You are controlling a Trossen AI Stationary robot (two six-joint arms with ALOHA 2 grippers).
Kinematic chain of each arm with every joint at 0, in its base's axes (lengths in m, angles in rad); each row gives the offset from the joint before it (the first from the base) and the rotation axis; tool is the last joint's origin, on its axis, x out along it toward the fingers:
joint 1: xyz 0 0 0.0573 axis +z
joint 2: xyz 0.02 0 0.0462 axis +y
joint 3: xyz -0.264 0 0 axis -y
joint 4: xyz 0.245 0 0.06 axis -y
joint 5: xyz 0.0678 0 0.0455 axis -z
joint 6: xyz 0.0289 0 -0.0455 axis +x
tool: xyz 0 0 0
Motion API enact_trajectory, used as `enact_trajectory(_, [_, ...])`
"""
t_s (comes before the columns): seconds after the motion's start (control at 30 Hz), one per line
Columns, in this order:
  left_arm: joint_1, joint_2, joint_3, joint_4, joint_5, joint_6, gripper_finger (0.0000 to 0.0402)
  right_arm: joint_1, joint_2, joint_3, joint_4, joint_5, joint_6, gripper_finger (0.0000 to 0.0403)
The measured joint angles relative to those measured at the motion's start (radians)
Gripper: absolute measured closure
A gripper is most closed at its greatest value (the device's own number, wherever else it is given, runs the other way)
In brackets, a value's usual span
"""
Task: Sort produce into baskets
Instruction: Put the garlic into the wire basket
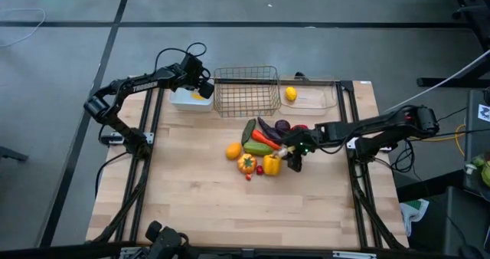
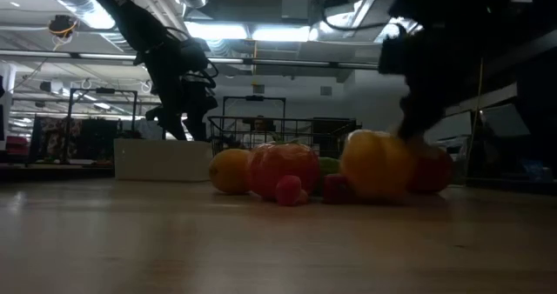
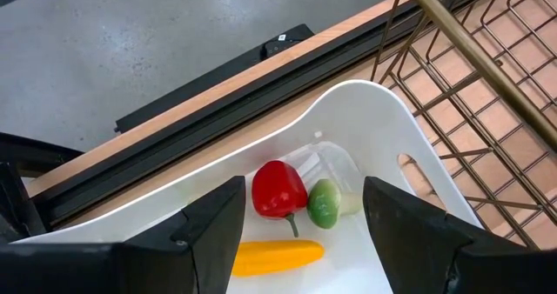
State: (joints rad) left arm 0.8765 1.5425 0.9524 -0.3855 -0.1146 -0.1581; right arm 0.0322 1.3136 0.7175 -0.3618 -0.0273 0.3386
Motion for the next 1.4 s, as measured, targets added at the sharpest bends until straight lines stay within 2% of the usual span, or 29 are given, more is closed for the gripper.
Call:
enact_trajectory(0.1, [0.0, 0.0, 0.0, 0.0, 0.0, 0.0, 0.0172, 0.0, 0.0, 0.076, -0.087, 0.034, -0.052, 0.0202])
enact_trajectory(0.23, [0.0, 0.0, 0.0, 0.0, 0.0, 0.0, 0.0172, 0.0, 0.0, 0.167, -0.144, 0.141, -0.164, 0.0201])
enact_trajectory(0.37, [0.0, 0.0, 0.0, 0.0, 0.0, 0.001, 0.0172, 0.0, 0.0, 0.226, -0.098, 0.289, -0.316, 0.0201])
enact_trajectory(0.5, [0.0, 0.0, 0.0, 0.0, 0.0, 0.001, 0.0172, -0.015, 0.0, 0.246, 0.027, 0.408, -0.464, 0.0201])
enact_trajectory(0.7, [0.0, 0.0, 0.0, 0.001, 0.0, 0.001, 0.0172, -0.121, 0.0, 0.246, 0.213, 0.373, -0.575, 0.0201])
enact_trajectory(1.03, [0.0, 0.0, 0.0, 0.006, 0.0, 0.002, 0.0172, -0.336, 0.042, 0.246, 0.371, 0.296, -0.58, 0.02])
enact_trajectory(1.23, [0.0, 0.0, 0.0, 0.005, 0.0, 0.003, 0.0172, -0.405, 0.14, 0.246, 0.378, 0.261, -0.58, 0.02])
enact_trajectory(1.4, [0.0, 0.0, 0.0, 0.005, 0.0, 0.003, 0.0172, -0.414, 0.223, 0.246, 0.379, 0.27, -0.58, 0.02])
